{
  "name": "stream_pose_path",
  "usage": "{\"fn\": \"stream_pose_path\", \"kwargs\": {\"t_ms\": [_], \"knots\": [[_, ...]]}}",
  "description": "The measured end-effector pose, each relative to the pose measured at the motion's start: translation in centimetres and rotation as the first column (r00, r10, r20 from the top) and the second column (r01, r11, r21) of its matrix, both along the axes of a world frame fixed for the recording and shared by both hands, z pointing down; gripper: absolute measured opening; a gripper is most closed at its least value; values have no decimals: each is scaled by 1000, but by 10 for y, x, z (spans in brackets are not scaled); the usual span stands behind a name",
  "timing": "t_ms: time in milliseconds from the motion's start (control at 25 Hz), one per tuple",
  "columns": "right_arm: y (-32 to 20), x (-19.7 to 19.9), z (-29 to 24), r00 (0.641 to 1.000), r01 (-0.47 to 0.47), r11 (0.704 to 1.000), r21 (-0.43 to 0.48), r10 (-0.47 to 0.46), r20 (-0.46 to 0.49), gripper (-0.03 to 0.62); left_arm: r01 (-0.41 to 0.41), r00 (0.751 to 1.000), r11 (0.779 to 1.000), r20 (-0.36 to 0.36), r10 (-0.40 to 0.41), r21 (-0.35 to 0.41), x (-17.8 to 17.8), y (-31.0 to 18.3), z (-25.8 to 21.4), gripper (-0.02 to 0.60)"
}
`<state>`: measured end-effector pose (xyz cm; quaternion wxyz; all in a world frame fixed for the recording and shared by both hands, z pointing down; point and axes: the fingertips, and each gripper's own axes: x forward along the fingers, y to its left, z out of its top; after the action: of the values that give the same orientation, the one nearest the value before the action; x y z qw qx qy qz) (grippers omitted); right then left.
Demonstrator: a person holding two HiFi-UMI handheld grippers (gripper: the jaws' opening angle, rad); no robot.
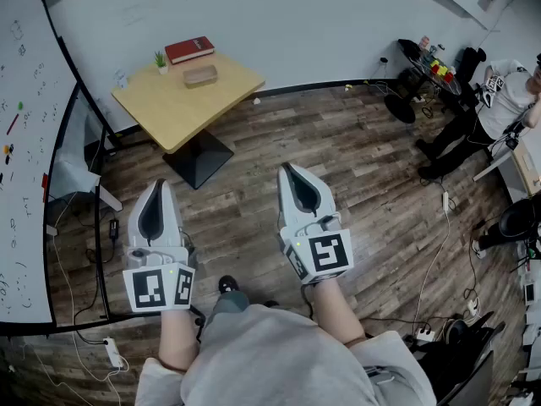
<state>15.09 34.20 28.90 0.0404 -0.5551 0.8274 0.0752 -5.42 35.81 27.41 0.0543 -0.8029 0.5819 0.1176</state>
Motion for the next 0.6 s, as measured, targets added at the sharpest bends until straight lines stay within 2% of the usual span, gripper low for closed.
{"fn": "stream_pose_path", "kwargs": {"t_ms": [600], "knots": [[3, -5, -8, 1000, 6, 1000, 15, -7, 4, 2, -1, 1000, 1000, 3, 1, 7, -1, 3, -5, 5]]}}
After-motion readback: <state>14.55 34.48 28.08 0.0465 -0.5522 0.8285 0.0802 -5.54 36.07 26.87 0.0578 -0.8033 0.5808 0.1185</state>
